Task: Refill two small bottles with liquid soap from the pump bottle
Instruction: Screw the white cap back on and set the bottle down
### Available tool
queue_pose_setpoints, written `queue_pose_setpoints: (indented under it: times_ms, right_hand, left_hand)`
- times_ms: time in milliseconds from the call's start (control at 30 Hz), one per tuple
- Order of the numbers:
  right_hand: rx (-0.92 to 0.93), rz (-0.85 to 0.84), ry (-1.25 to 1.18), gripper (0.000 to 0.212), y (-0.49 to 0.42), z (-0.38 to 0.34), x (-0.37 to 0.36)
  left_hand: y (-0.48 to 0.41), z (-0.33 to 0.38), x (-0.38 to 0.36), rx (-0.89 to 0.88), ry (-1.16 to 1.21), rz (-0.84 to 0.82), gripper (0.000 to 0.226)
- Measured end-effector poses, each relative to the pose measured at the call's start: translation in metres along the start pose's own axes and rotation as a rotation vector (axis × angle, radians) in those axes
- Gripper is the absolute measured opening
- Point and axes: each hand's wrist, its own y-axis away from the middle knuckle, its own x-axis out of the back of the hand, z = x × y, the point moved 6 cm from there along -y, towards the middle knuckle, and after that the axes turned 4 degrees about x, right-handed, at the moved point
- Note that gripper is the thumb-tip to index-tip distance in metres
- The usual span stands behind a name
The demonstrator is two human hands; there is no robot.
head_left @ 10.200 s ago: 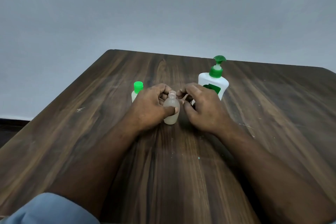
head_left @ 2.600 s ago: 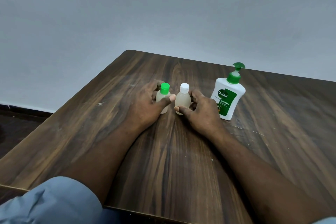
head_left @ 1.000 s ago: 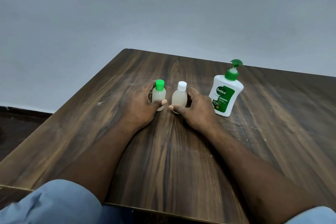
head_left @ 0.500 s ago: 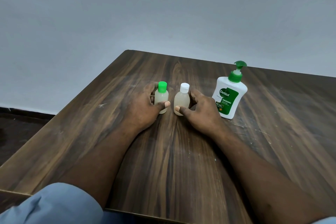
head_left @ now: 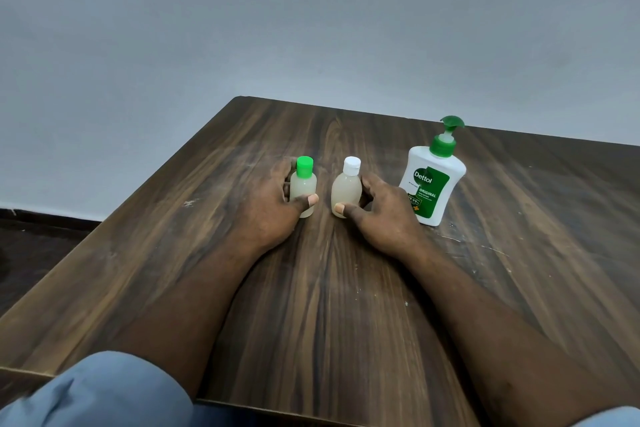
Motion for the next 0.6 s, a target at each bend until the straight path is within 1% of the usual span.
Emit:
queue_pose_setpoints:
  times_ms: [200, 333, 367, 433, 467, 533, 600]
  right_hand:
    - [0.010, -0.015, -0.010, 0.043, 0.001, 0.000, 0.000]
    - [-0.003, -0.020, -0.018, 0.042, 0.001, 0.000, 0.002]
    - [-0.001, -0.018, -0.028, 0.043, 0.003, 0.000, 0.004]
    - [0.001, -0.009, -0.062, 0.052, 0.007, -0.004, 0.009]
    - [0.009, 0.006, -0.084, 0.056, 0.010, -0.006, 0.013]
    - [0.030, 0.059, -0.092, 0.057, 0.016, -0.008, 0.022]
    - [0.054, 0.153, -0.076, 0.051, 0.025, -0.010, 0.035]
  left_hand:
    - [-0.001, -0.002, -0.001, 0.007, -0.003, -0.030, 0.056]
    - [0.000, -0.003, -0.001, 0.016, 0.045, -0.024, 0.056]
    - [0.001, -0.002, -0.001, 0.022, 0.066, -0.025, 0.057]
    - [0.004, -0.002, -0.001, 0.039, 0.130, -0.032, 0.062]
    - [0.005, -0.001, 0.000, 0.044, 0.159, -0.024, 0.066]
    - [0.010, -0.002, 0.004, 0.032, 0.178, 0.021, 0.073]
    - [0.018, 0.001, 0.011, -0.003, 0.102, 0.093, 0.081]
